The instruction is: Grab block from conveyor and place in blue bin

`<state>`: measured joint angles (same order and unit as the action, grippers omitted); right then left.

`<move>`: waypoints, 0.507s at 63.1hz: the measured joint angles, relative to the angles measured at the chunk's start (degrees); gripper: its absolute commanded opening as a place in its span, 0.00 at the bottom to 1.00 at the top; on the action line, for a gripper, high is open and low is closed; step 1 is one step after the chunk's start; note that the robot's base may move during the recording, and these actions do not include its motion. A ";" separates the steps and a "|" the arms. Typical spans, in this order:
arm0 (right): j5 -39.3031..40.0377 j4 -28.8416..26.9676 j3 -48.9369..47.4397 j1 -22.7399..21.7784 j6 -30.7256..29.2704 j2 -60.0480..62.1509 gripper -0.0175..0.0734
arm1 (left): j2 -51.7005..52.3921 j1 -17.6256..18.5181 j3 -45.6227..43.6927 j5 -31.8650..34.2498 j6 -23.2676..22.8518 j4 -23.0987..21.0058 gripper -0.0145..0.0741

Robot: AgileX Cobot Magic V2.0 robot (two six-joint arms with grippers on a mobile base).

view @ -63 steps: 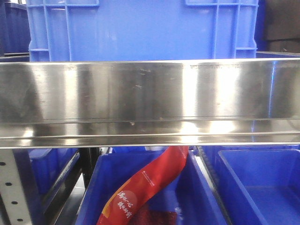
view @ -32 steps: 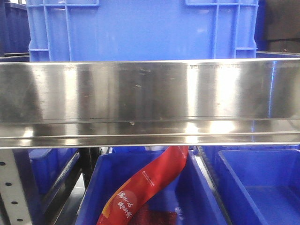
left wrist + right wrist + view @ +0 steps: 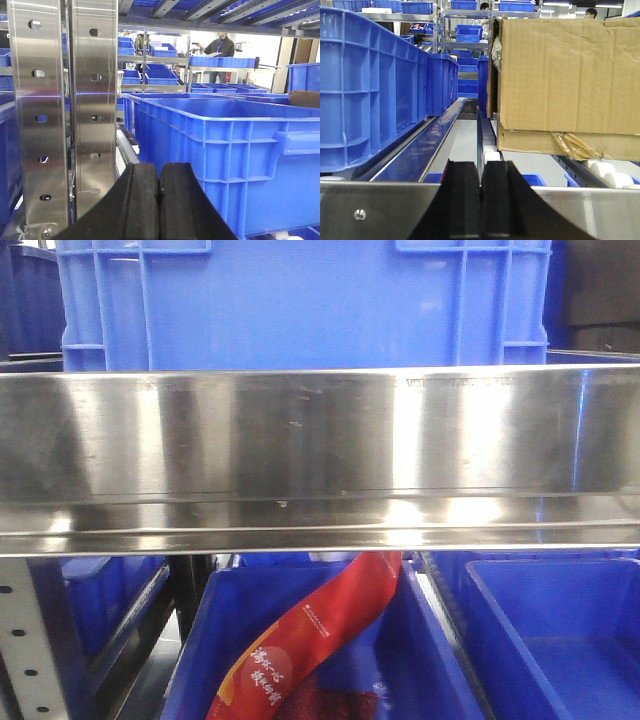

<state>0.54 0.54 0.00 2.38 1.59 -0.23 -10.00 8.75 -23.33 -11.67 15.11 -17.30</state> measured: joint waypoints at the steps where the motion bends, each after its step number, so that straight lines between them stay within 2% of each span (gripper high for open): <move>1: 0.00 0.00 0.00 0.00 0.00 0.00 0.01 | 0.00 0.00 0.16 0.11 0.00 0.00 0.04; 13: 0.00 0.00 0.00 0.00 0.00 0.00 0.01 | 1.13 -0.84 5.44 0.63 -0.14 0.66 0.04; 24: 0.11 0.00 0.00 0.00 0.00 0.00 0.01 | 5.04 -4.67 11.36 1.11 -9.62 9.75 0.04; 32: 0.11 0.00 0.00 0.00 0.00 0.00 0.01 | 8.83 -7.53 15.99 3.75 -11.70 12.61 0.04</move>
<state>0.65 0.54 0.00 2.38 1.59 -0.23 -1.17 1.22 -7.34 -7.92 3.41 -4.69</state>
